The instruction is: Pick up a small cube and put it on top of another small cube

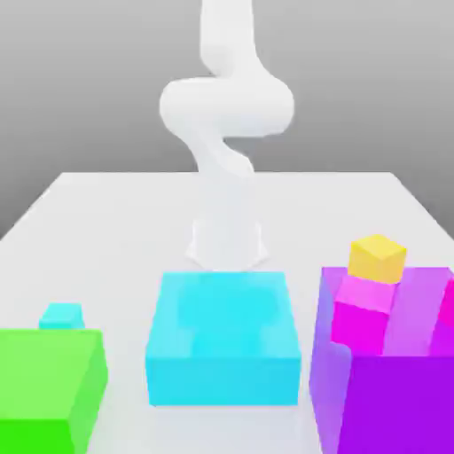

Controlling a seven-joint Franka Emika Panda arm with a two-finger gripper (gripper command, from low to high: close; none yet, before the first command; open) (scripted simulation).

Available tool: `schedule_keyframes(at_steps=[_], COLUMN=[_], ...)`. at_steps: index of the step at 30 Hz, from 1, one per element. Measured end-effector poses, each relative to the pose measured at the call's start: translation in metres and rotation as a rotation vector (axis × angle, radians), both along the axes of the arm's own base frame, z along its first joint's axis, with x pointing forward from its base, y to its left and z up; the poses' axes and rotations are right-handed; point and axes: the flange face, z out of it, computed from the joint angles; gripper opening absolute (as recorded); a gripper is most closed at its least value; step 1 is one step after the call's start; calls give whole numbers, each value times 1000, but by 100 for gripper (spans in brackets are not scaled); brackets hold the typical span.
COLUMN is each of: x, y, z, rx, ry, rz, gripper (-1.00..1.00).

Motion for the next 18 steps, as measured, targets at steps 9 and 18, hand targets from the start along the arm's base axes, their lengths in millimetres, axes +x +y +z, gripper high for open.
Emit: schedule_keyframes(at_steps=[9, 18], x=[35, -65], y=[-142, -242], z=[-210, -407], rx=[-61, 10], ry=[327, 627], rz=[-39, -50], gripper=[0, 0])
